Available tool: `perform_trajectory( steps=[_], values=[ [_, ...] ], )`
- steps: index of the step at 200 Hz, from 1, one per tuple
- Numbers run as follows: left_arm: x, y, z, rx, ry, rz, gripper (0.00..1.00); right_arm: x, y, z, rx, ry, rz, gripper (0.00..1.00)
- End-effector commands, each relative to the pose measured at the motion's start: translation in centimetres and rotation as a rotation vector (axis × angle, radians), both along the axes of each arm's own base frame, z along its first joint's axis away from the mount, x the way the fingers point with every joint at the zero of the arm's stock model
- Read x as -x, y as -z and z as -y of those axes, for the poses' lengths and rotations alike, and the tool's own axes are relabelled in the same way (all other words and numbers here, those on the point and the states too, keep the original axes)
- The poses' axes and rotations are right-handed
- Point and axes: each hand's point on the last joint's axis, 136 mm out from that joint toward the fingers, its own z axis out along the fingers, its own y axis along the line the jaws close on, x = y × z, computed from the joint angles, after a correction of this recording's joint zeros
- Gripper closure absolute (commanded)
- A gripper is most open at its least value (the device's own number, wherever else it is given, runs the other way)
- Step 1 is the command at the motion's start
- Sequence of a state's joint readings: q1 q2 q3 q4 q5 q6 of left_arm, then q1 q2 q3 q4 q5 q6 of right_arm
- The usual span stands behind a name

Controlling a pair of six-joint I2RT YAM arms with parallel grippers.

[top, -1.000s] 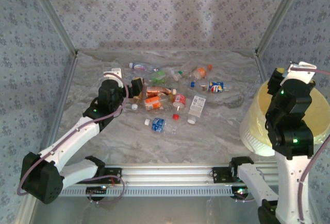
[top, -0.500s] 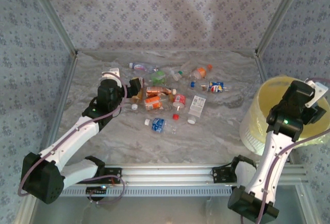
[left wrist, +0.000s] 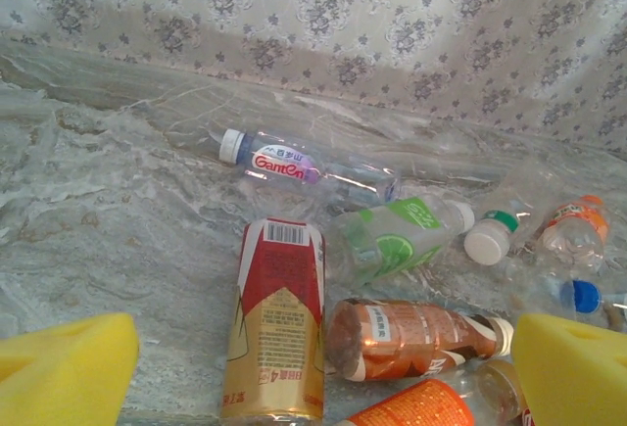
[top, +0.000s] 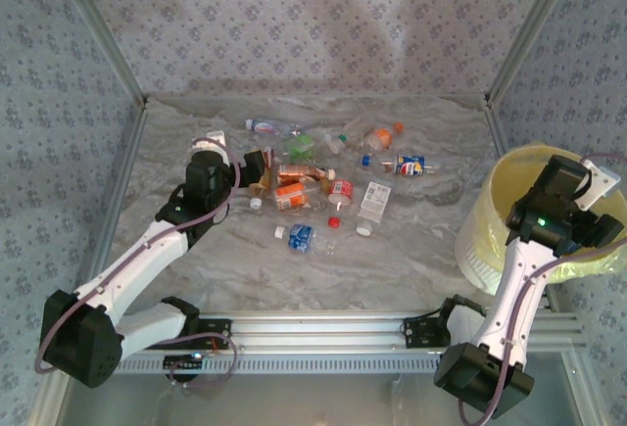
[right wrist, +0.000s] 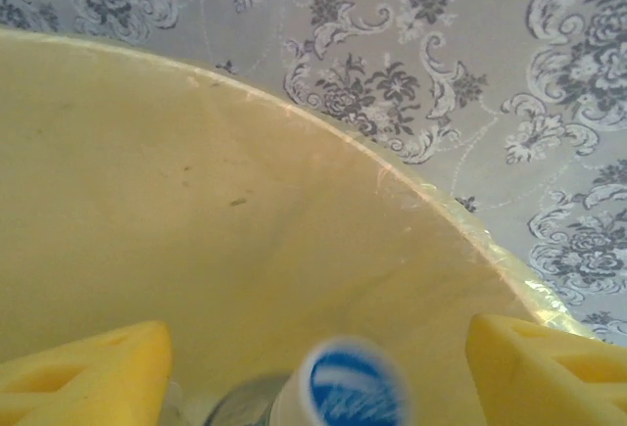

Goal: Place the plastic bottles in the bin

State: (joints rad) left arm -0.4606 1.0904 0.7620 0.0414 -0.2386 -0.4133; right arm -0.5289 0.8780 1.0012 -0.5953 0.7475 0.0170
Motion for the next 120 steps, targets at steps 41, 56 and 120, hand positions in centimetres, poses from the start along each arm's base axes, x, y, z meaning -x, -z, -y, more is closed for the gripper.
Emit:
perform_trajectory(
  steps=[41, 56, 120],
  values=[
    [-0.4, 0.6, -2.2, 0.007, -0.104, -0.033, 0.02, -0.1, -3.6, -1.2, 0.013, -0.013, 0.091, 0.00],
    [-0.5, 0.9, -2.7, 0.018, -0.125, -0.043, 0.02, -1.3, -4.7, -2.7, 0.000, -0.094, 0.117, 0.00],
    [-0.6, 1.9, -3.5, 0.058, -0.168, -0.073, 0.02, -13.2, -8.6, -21.1, -0.346, -1.007, 0.332, 0.00]
  ],
)
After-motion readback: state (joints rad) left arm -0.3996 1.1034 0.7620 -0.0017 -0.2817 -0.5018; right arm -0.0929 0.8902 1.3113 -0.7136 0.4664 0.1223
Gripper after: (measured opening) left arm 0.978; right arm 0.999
